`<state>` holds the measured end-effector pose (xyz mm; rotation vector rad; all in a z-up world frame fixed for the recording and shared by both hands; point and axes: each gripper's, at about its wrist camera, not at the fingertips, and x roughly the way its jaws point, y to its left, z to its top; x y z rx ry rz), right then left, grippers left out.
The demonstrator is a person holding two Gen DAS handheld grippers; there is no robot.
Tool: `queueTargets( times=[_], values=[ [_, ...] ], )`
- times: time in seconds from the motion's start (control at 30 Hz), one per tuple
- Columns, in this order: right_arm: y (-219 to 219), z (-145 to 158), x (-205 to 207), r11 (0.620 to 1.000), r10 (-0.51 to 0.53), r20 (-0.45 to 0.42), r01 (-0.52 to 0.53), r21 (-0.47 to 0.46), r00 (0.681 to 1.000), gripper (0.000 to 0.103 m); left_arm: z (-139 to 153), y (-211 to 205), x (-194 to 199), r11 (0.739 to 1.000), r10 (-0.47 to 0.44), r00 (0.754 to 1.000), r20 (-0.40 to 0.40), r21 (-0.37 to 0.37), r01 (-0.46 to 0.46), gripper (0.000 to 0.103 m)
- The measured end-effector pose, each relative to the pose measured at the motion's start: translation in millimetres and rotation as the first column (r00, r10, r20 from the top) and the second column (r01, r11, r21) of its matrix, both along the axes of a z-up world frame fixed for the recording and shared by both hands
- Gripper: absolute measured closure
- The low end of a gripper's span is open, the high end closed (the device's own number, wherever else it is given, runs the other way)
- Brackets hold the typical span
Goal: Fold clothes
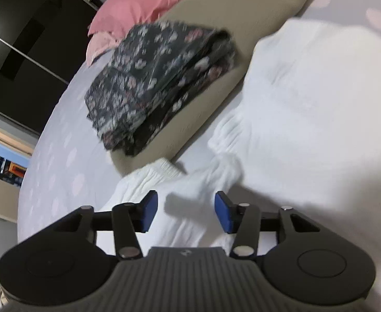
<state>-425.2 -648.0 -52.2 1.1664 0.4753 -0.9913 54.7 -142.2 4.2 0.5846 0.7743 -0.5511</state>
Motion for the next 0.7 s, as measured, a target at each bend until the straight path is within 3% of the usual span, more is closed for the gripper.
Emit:
queueTargets(
  times=[0.07,0.13,0.2,0.33,0.47,0.63,0.7],
  values=[
    [-0.9,-6.2,7.3,1.0,0.016,0.002,-0.016,0.018,1.0,0.057,-0.4,1.0,0.2,1.0,-0.002,1.0,-0.004,-0.001,0.001,0.061],
    [1.2,-5.2,13.0,0.999,0.042,-0.01,-0.042,0.003,0.999,0.094,-0.8,2.7,1.2,1.0,0.001,1.0,-0.016,-0.007,-0.001,0.067],
    [5.4,3.2,16.9,0.997,0.06,-0.011,-0.06,-0.046,0.998,0.097,-1.4,4.0,2.0,1.0,0.002,1.0,-0.029,-0.014,-0.002,0.07],
    [16.8,36.0,12.4,0.974,-0.02,-0.023,0.014,-0.226,1.0,0.099,-0.3,3.8,0.1,1.0,-0.011,0.999,-0.038,-0.025,0.01,0.07],
    [28.5,72.1,-2.8,0.892,-0.16,-0.067,0.115,-0.437,0.985,0.1,0.7,2.0,-7.2,0.997,-0.06,0.997,-0.054,-0.047,0.058,0.069],
    [26.2,87.5,-25.0,0.804,-0.358,-0.147,0.224,-0.551,0.922,0.1,-2.9,-2.6,-15.9,0.997,-0.077,0.997,-0.029,-0.01,0.076,0.069],
    [18.8,81.5,-28.7,0.798,-0.403,-0.206,0.233,-0.556,0.892,0.1,-3.0,-0.4,-13.9,0.998,-0.056,0.998,-0.026,-0.006,0.056,0.069]
  ],
)
